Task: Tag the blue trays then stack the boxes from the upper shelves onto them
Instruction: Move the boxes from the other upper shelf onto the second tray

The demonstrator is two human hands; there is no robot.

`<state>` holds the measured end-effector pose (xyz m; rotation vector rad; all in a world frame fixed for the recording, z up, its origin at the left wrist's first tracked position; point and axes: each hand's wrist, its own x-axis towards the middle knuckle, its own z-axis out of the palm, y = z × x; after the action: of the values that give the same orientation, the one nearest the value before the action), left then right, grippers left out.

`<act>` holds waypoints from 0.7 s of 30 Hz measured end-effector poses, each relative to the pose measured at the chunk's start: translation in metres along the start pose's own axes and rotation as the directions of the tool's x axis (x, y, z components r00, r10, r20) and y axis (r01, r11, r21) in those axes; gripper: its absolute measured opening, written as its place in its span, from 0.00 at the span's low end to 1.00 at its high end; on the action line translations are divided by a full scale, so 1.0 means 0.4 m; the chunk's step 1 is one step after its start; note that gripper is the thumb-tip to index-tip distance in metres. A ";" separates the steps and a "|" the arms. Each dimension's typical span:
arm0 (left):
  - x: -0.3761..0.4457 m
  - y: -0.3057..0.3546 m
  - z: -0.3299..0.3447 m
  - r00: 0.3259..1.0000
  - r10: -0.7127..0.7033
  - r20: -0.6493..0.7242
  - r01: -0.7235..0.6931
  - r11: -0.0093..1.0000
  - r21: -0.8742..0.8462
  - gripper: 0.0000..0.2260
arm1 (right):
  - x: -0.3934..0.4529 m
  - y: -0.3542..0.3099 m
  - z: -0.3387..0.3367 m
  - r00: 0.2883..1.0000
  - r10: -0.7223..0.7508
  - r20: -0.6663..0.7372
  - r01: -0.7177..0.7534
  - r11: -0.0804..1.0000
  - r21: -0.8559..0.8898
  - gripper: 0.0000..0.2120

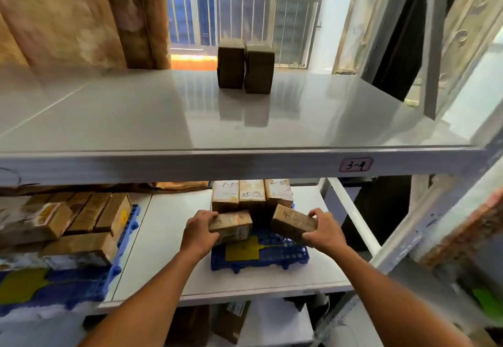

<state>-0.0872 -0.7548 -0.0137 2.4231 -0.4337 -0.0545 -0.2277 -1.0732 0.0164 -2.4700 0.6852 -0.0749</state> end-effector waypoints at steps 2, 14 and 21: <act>0.009 0.003 0.018 1.000 0.003 -0.003 -0.003 0.999 -0.033 0.28 | 0.021 0.009 0.004 1.000 0.000 0.028 0.000 1.000 0.002 0.30; -0.024 -0.023 0.064 0.942 -0.334 0.013 0.321 0.892 -0.317 0.33 | 0.048 0.005 0.055 1.000 0.010 -0.015 -0.007 0.975 0.224 0.29; -0.023 -0.008 0.089 0.944 -0.330 0.005 0.306 0.870 -0.387 0.25 | 0.051 -0.007 0.095 0.999 0.015 -0.035 0.000 0.920 0.391 0.31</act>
<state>-0.1004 -0.7712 -0.0438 2.0754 0.0148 -0.1909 -0.2012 -1.0616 -0.0159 -2.0843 0.6262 -0.2333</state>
